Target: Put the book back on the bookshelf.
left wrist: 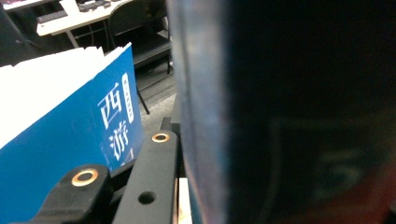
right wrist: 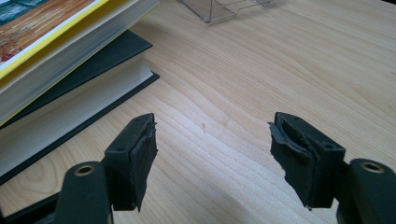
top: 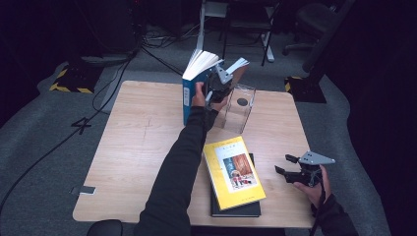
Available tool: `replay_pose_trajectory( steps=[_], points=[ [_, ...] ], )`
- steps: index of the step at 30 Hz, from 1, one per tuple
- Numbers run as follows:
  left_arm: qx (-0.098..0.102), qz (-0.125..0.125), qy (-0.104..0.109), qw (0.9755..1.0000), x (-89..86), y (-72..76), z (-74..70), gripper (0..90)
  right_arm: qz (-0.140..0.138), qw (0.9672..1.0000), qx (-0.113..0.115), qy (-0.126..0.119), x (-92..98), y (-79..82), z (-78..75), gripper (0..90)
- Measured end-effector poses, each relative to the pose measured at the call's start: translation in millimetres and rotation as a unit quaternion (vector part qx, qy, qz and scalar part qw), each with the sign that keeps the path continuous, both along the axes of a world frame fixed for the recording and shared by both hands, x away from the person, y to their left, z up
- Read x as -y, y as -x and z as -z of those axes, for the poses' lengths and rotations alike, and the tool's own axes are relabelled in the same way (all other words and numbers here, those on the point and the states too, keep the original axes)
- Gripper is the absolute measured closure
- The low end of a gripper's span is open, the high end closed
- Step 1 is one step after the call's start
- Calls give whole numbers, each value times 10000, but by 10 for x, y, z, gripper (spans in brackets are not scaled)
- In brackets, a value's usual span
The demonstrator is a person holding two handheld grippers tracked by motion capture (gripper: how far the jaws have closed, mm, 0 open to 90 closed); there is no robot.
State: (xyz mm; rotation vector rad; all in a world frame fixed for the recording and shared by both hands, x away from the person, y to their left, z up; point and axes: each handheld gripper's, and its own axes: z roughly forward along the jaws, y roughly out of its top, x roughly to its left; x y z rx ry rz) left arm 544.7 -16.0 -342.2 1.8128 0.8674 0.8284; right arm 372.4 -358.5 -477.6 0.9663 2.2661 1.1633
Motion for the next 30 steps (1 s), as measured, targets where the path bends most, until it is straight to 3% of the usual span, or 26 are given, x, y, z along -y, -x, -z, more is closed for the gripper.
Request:
replay_pose_trajectory(
  steps=[6,9,11,16,30],
  points=[
    [78,-143,84,9998,25,-113,28,739,0,10000,30,-14,11,13,-9,320],
    [81,-260,332,9991,-11,-171,103,738,13,10000,39,-4,14,13,-6,322],
    [66,-310,339,9989,-29,-191,135,738,17,10000,24,-7,14,13,-3,324],
    [10,-293,675,9973,-137,-230,228,737,-32,10000,52,22,2,20,-10,337],
    [89,-561,794,9952,-275,-125,338,711,-123,9999,83,74,-18,32,-25,343]
  ],
)
